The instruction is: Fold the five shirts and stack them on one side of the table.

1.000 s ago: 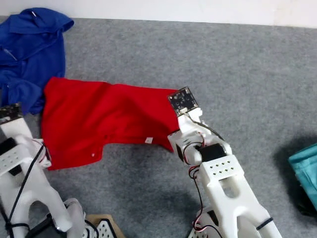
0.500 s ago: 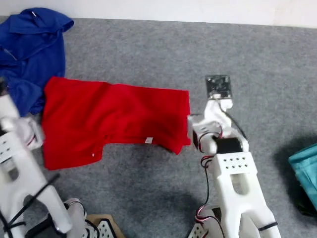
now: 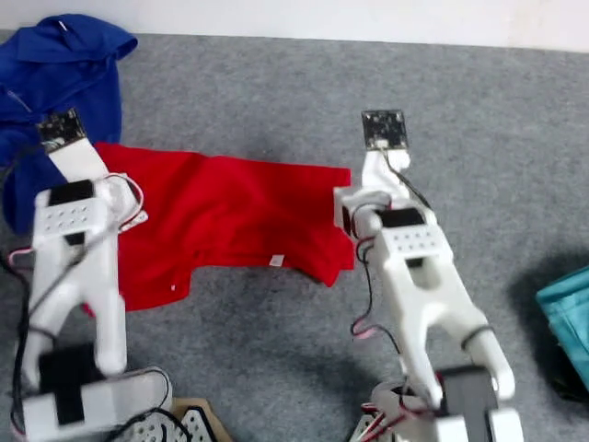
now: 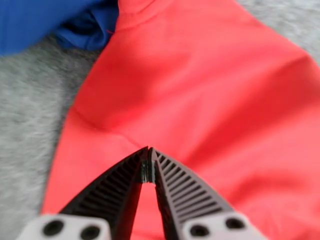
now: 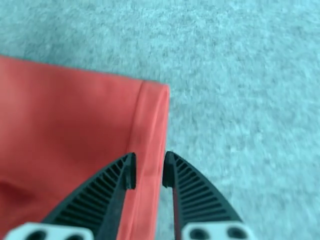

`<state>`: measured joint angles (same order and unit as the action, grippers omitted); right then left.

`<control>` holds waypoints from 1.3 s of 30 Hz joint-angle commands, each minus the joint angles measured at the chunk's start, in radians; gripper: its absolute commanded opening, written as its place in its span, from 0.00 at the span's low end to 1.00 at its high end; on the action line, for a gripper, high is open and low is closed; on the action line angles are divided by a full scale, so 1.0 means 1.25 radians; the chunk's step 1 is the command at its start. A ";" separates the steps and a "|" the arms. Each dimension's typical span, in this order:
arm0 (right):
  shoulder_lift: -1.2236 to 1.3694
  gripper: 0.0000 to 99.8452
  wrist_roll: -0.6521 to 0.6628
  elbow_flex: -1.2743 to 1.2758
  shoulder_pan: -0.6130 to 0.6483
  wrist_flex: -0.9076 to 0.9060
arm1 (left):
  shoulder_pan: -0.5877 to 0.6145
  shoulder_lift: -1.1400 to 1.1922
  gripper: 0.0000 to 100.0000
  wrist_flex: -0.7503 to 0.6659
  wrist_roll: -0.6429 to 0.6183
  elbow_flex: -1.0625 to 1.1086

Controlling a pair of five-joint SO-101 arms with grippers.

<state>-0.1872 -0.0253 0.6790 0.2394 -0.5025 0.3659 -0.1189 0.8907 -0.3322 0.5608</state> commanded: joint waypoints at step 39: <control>0.424 0.01 -0.001 -0.445 -0.063 0.089 | -0.012 0.160 0.01 -0.147 -0.038 -0.019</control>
<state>0.3314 -0.0253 0.1987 0.1795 -0.4089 0.3491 0.0852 0.7204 -0.3721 0.5608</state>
